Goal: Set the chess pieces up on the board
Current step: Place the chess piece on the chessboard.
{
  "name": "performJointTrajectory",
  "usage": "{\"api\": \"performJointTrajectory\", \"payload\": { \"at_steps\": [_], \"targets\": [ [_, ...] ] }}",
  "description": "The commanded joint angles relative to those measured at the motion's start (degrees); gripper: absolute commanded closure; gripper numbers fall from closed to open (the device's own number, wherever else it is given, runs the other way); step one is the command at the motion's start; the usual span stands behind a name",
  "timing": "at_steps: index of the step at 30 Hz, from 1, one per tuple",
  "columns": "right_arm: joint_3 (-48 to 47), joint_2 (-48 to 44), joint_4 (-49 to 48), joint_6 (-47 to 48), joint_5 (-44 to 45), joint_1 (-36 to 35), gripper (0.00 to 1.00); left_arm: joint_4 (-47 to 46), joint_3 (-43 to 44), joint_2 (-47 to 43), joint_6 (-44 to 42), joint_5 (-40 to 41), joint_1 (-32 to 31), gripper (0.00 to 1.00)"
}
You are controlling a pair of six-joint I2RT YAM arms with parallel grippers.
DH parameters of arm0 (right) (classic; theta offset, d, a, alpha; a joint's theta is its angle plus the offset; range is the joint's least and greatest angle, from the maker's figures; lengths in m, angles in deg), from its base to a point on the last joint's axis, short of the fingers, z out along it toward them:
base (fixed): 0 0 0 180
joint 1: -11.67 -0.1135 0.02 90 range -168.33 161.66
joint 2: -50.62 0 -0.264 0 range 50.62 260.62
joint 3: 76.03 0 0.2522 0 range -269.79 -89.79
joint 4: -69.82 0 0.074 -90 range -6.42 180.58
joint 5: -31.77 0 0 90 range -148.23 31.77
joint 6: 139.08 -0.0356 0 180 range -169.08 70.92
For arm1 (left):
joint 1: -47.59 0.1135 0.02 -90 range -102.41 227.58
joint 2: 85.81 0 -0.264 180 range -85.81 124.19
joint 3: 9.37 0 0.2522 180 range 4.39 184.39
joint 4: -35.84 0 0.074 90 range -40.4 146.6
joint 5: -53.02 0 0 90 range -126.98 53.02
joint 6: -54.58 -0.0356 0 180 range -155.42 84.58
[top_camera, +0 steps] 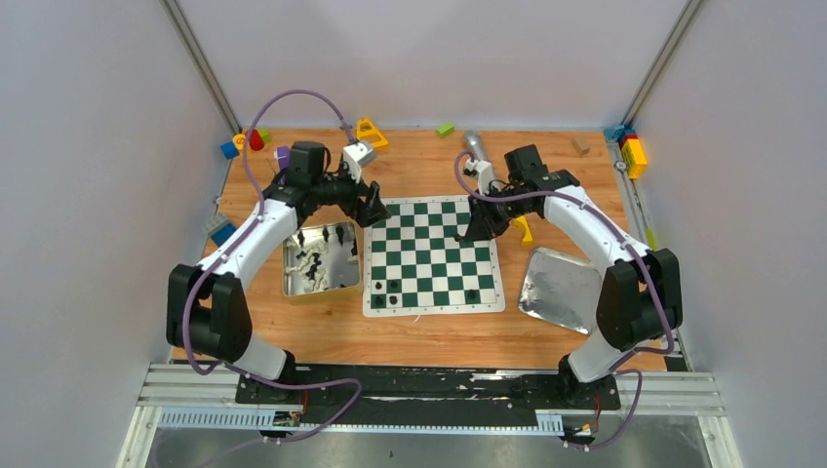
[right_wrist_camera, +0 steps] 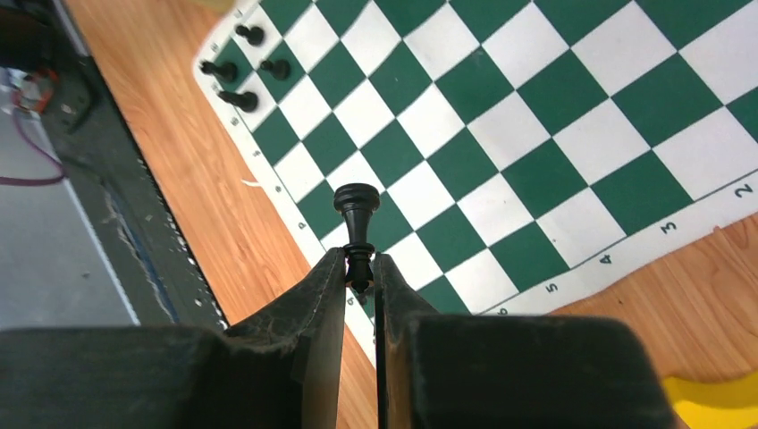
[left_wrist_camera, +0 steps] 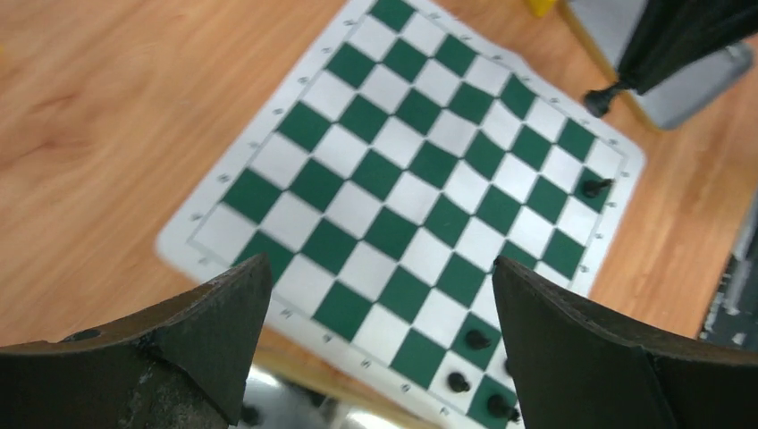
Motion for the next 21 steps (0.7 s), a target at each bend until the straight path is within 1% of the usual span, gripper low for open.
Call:
{"api": "performJointTrajectory", "payload": {
  "at_steps": [1,2,3,7,9,11,16,21],
  "targets": [
    [-3.1,-2.9,6.6,6.1,12.1,-4.9,0.98,18.0,6.2,-5.1,-9.6,12.3,2.3,0.0],
    [-3.2,-2.9,7.2,6.4,13.7,-6.2,0.98,19.8,6.9,-5.9,-10.5,15.6,2.7,0.0],
    [-3.3,-2.9,7.7,6.9,15.6,-7.9,0.98,22.1,7.3,-6.4,-11.5,17.1,2.9,0.0],
    [-4.4,-0.8,10.7,8.3,21.7,-14.8,0.99,23.1,4.4,-12.5,-11.7,25.7,3.6,0.0],
    [-5.6,1.0,12.9,8.8,24.8,-18.2,0.99,23.9,3.1,-15.1,-12.0,31.8,3.6,0.0],
    [-6.4,3.1,14.7,9.7,27.2,-21.0,1.0,24.2,1.8,-17.6,-12.3,34.9,3.7,0.0],
    [-10.4,9.2,20.3,12.2,32.3,-26.2,1.0,27.0,0.8,-21.5,-12.7,37.2,3.8,0.0],
    [-13.9,14.2,23.8,14.0,35.1,-28.6,1.0,28.4,1.4,-22.1,-12.7,36.5,5.7,0.0]
  ]
}}
